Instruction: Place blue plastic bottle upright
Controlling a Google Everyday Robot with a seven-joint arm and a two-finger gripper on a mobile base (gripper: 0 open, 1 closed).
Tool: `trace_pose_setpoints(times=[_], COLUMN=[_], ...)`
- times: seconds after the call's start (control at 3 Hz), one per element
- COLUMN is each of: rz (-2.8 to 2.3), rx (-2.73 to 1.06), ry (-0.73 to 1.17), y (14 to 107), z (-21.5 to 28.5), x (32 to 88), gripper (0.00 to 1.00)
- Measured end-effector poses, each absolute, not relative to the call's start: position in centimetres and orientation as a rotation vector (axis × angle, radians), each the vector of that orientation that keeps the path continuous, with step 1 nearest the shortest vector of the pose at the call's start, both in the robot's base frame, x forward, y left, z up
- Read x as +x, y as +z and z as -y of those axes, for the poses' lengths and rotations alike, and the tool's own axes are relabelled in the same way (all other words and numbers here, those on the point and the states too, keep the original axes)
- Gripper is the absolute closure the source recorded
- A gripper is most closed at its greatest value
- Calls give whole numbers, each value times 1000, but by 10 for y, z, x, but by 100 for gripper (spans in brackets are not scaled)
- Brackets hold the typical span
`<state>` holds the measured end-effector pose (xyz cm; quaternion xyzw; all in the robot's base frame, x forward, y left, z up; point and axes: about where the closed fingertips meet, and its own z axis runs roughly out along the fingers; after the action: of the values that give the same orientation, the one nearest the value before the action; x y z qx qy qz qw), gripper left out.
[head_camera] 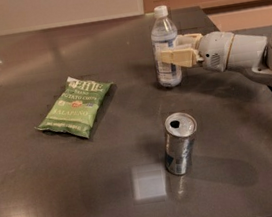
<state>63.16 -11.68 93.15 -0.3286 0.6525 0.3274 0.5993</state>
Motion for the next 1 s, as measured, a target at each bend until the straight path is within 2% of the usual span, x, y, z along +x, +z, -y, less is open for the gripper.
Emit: trace_pose_setpoints(times=[0.33, 1.0], rz=[-1495, -1436], rx=[-758, -754], ry=[773, 786], y=[926, 922], z=[116, 114], x=[632, 630], gripper=[85, 38])
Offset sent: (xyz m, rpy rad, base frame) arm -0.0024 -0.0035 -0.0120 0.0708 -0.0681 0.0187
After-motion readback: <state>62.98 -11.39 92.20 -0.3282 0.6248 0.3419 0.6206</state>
